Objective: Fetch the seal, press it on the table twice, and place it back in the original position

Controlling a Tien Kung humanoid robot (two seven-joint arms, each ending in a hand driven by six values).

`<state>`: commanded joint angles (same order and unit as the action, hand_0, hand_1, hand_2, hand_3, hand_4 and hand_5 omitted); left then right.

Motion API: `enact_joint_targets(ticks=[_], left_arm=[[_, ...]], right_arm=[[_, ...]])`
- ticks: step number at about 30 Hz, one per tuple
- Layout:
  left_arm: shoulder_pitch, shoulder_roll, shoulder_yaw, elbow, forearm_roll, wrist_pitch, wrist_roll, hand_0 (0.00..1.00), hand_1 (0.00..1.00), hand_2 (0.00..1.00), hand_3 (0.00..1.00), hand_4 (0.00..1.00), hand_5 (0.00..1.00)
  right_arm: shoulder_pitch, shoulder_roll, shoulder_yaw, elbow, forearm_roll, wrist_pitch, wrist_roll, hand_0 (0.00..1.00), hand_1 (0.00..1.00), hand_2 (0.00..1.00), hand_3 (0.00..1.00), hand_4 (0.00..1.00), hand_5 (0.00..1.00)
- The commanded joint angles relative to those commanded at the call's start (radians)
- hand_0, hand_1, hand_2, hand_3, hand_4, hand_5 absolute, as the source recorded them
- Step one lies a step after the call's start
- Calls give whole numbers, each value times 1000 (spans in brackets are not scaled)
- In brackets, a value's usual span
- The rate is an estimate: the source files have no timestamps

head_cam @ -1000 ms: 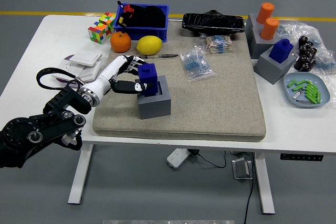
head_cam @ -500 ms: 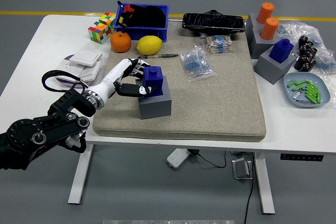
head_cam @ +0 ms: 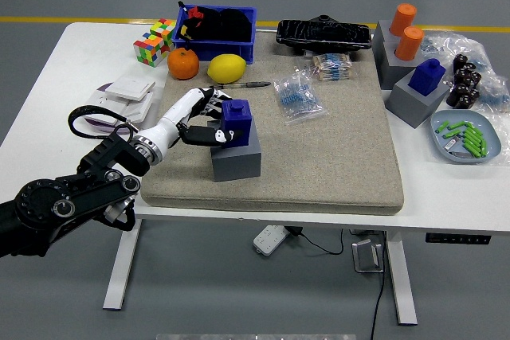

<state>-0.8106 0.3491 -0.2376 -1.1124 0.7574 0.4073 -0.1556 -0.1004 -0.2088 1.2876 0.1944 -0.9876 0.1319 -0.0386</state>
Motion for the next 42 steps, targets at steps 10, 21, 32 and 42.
enact_joint_targets(ticks=[10,21,32,42], left_arm=[[7,0,5,4,-7,-6,-21,636,493,419,572,710,2],[14,-1,9,16,11,-19,-77,845,858,762,729,916,2],[14,-3,9,22,2,-28,-77,874,919,824,771,961,2],[13,-2,-7,41,16,-111,-45,998,998,998,998,998,392]], right_arm=[[0,0,2,-1,-2,1,-1,739,686,662,624,735,524],[1,2,2,0,-1,2,-1,739,687,662,624,735,523],[1,1,-1,0,0,3,-2,738,686,659,624,735,521],[1,3,3,0,0,4,-2,739,686,658,624,735,519]])
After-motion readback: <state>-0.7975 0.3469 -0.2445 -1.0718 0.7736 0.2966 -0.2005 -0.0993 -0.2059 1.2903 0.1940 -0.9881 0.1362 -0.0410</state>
